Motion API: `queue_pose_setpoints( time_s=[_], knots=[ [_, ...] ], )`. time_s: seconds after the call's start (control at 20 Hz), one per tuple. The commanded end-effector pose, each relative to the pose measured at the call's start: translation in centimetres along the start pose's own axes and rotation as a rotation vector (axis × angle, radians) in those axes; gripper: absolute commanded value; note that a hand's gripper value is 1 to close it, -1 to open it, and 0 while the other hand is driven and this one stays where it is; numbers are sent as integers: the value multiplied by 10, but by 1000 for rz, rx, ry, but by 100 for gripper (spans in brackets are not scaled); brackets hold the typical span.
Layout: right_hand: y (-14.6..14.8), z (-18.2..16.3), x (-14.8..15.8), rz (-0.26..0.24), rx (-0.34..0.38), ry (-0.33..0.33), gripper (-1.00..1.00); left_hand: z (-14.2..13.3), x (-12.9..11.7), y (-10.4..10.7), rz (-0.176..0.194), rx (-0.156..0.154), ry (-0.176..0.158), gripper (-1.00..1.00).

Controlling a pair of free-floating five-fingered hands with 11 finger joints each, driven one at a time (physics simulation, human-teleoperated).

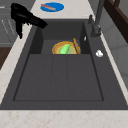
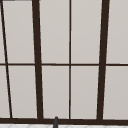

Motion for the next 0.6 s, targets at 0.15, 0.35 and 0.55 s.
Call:
queue_pose_setpoints(
  time_s=[0.15,0.35,0.55],
  knots=[
    [-21,-8,40,6,-5,-32,-100,0,0,0,0,0,0,0],
    [-22,-8,59,-5,55,-78,-100,0,0,0,0,0,0,0],
    [-23,-10,72,-26,47,-149,-100,0,0,0,0,0,0,0]
  ],
)
